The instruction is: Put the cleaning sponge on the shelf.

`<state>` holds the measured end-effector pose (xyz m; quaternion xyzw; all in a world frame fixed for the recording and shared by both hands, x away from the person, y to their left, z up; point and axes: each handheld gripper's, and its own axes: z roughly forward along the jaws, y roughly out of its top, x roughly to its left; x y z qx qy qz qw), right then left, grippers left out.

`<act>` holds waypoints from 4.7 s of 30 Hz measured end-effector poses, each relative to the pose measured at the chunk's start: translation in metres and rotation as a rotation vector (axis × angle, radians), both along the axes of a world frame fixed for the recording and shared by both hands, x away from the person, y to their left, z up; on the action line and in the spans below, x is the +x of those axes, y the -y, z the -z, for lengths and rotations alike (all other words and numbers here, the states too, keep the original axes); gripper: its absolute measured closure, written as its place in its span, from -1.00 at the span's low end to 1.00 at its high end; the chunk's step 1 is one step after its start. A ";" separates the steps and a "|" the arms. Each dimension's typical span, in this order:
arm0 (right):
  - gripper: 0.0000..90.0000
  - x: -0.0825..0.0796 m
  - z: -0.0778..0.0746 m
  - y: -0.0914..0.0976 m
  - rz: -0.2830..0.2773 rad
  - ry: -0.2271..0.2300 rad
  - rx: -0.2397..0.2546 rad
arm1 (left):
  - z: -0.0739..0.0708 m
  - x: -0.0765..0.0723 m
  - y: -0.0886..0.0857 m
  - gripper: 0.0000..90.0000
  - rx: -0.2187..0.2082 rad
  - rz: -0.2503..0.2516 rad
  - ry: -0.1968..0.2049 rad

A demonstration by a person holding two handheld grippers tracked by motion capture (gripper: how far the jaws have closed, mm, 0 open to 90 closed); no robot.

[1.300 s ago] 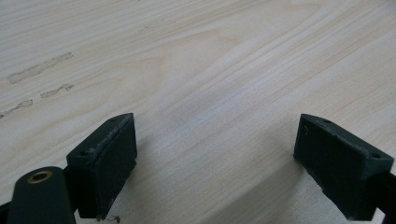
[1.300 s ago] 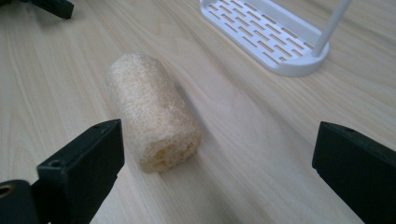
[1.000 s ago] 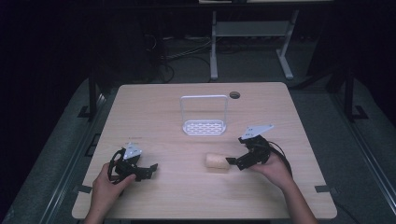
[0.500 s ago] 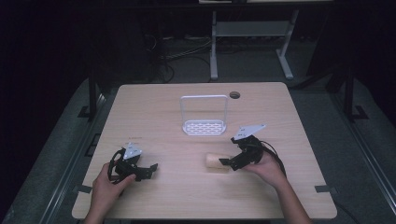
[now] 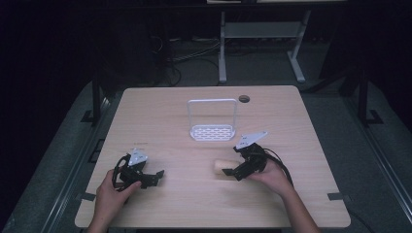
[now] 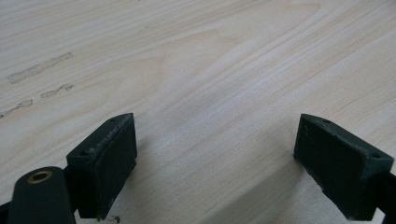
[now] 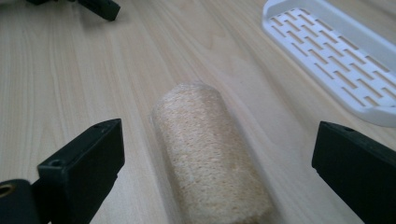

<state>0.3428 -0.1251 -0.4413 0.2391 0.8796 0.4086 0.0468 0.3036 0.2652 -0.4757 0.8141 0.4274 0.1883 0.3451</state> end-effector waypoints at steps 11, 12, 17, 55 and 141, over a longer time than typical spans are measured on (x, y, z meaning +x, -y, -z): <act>-0.88 0.000 0.012 -0.013 -0.047 -0.022 -0.043 | 0.000 0.000 0.000 -0.72 0.000 0.000 0.000; -0.88 0.000 0.012 -0.013 -0.048 -0.019 -0.048 | 0.000 0.000 0.000 -0.72 0.000 0.000 0.000; -0.88 0.000 0.014 -0.014 -0.052 -0.030 -0.052 | 0.000 0.000 0.000 -0.72 0.000 0.000 0.000; -0.28 0.000 0.023 -0.017 -0.084 0.008 -0.142 | 0.000 0.000 0.000 -0.72 0.000 0.000 0.000; -0.13 0.048 -0.014 -0.030 0.126 0.060 -0.106 | 0.000 0.000 0.000 -0.72 -0.004 -0.002 0.000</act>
